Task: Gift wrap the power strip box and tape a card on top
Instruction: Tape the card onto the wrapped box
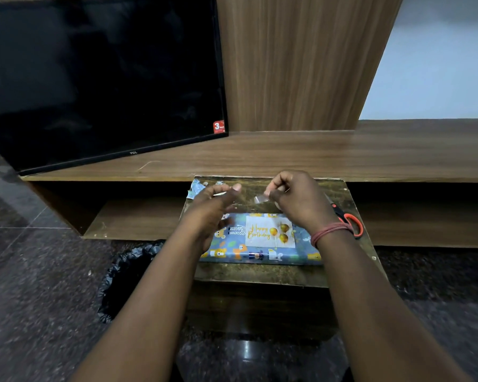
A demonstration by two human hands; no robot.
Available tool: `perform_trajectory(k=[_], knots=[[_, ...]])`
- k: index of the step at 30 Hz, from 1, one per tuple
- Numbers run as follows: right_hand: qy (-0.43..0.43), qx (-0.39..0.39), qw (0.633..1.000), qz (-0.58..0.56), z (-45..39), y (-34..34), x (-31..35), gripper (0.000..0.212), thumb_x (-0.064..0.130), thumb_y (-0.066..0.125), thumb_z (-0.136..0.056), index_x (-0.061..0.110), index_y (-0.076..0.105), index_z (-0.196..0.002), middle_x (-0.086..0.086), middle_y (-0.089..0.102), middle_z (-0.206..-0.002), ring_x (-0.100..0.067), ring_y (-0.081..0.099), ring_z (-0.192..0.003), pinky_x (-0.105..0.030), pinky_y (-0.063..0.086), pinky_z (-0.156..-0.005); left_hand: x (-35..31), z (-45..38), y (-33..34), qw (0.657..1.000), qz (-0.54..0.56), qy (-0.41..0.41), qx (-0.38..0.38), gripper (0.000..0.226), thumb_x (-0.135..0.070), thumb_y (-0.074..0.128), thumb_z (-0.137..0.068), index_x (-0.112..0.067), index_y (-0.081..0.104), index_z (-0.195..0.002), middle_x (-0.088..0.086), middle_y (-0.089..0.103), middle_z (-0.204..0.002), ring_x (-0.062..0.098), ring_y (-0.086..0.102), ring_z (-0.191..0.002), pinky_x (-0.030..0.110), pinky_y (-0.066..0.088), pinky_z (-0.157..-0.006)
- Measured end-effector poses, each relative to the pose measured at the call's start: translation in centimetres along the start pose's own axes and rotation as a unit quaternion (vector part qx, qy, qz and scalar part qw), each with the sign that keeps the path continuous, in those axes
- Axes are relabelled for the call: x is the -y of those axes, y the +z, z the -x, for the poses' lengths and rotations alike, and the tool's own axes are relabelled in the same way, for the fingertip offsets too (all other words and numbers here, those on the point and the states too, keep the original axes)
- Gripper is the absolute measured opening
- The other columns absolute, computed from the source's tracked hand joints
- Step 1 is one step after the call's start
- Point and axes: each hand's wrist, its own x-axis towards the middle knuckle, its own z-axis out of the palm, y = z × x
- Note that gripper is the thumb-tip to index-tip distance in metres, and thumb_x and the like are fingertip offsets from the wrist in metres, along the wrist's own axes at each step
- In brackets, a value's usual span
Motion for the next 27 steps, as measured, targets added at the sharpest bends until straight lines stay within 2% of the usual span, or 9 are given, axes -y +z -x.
perform_trajectory(k=[2,5,8,11,16,20,23,25,27], knots=[[-0.041,0.029,0.998,0.047,0.4,0.2,0.5,0.011,0.015,0.072,-0.089,0.018,0.071,-0.078,0.012,0.062,-0.066,0.006,0.055,-0.056,-0.009,0.038,-0.049,-0.2,0.4,0.2,0.997,-0.021,-0.013,0.067,0.052,-0.044,0.080,-0.078,-0.019,0.066,-0.122,0.003,0.074,-0.116,0.019,0.068,-0.106,0.039,0.056,-0.090],[-0.059,0.054,0.994,0.078,0.6,1.0,0.7,0.008,0.015,0.071,-0.086,0.020,0.071,-0.080,0.012,0.061,-0.072,0.002,0.053,-0.063,-0.016,0.037,-0.054,0.1,0.5,0.3,0.991,-0.077,-0.002,0.109,0.044,-0.033,0.086,-0.077,-0.021,0.072,-0.117,-0.001,0.076,-0.100,0.018,0.070,-0.092,0.037,0.057,-0.088],[-0.056,0.068,0.993,0.080,0.6,1.4,0.5,0.011,0.015,0.071,-0.087,0.023,0.070,-0.079,0.013,0.061,-0.071,0.000,0.054,-0.064,-0.023,0.041,-0.058,0.7,-0.1,-0.1,0.994,-0.079,-0.002,0.081,0.028,-0.007,0.083,-0.082,-0.008,0.073,-0.108,0.007,0.075,-0.087,0.021,0.067,-0.078,0.036,0.059,-0.082],[-0.037,0.073,0.995,0.059,0.6,1.2,0.4,0.008,0.017,0.072,-0.089,0.021,0.071,-0.082,0.010,0.063,-0.073,-0.003,0.054,-0.063,-0.023,0.042,-0.058,1.0,-0.2,-0.4,0.996,-0.061,-0.020,0.054,0.014,0.008,0.072,-0.086,0.002,0.071,-0.099,0.018,0.070,-0.082,0.021,0.066,-0.068,0.028,0.061,-0.070],[-0.006,0.083,0.996,0.045,0.2,1.7,-0.2,0.007,0.012,0.071,-0.089,0.016,0.070,-0.084,0.009,0.063,-0.072,-0.003,0.052,-0.060,-0.022,0.039,-0.058,1.5,-0.3,0.0,0.999,-0.004,-0.054,0.000,0.012,0.013,0.070,-0.086,0.002,0.067,-0.089,0.020,0.068,-0.077,0.023,0.067,-0.065,0.028,0.061,-0.062],[0.020,0.082,0.992,0.092,-0.8,2.9,-0.4,0.010,0.006,0.070,-0.088,0.014,0.068,-0.093,0.008,0.065,-0.077,-0.012,0.062,-0.073,-0.023,0.043,-0.061,2.0,-0.5,1.4,0.993,0.037,-0.100,-0.059,0.020,0.018,0.064,-0.088,0.004,0.059,-0.100,0.022,0.065,-0.076,0.026,0.065,-0.060,0.034,0.061,-0.056],[0.057,0.089,0.988,0.111,-1.9,3.4,-0.5,0.031,0.014,0.080,-0.084,0.020,0.061,-0.107,0.001,0.064,-0.093,-0.019,0.061,-0.086,-0.025,0.041,-0.071,2.3,-1.0,2.0,0.989,0.042,-0.112,-0.088,0.024,0.021,0.062,-0.088,0.001,0.051,-0.097,0.022,0.063,-0.073,0.028,0.065,-0.065,0.033,0.056,-0.049],[0.065,0.090,0.987,0.118,-2.5,3.4,-0.5,0.025,0.014,0.083,-0.081,0.018,0.063,-0.096,0.004,0.064,-0.088,-0.017,0.060,-0.084,-0.024,0.040,-0.065,2.5,-1.2,2.2,0.988,0.034,-0.109,-0.105,0.024,0.022,0.061,-0.087,0.001,0.051,-0.091,0.023,0.063,-0.073,0.029,0.063,-0.067,0.029,0.049,-0.047],[0.073,0.096,0.985,0.120,-2.9,3.5,-0.6,0.018,0.011,0.083,-0.080,0.016,0.066,-0.082,0.006,0.065,-0.074,-0.013,0.061,-0.074,-0.021,0.039,-0.057,2.8,-1.4,2.2,0.987,0.011,-0.107,-0.118,0.024,0.016,0.070,-0.084,-0.001,0.054,-0.079,0.026,0.067,-0.078,0.027,0.064,-0.062,0.030,0.053,-0.047]])
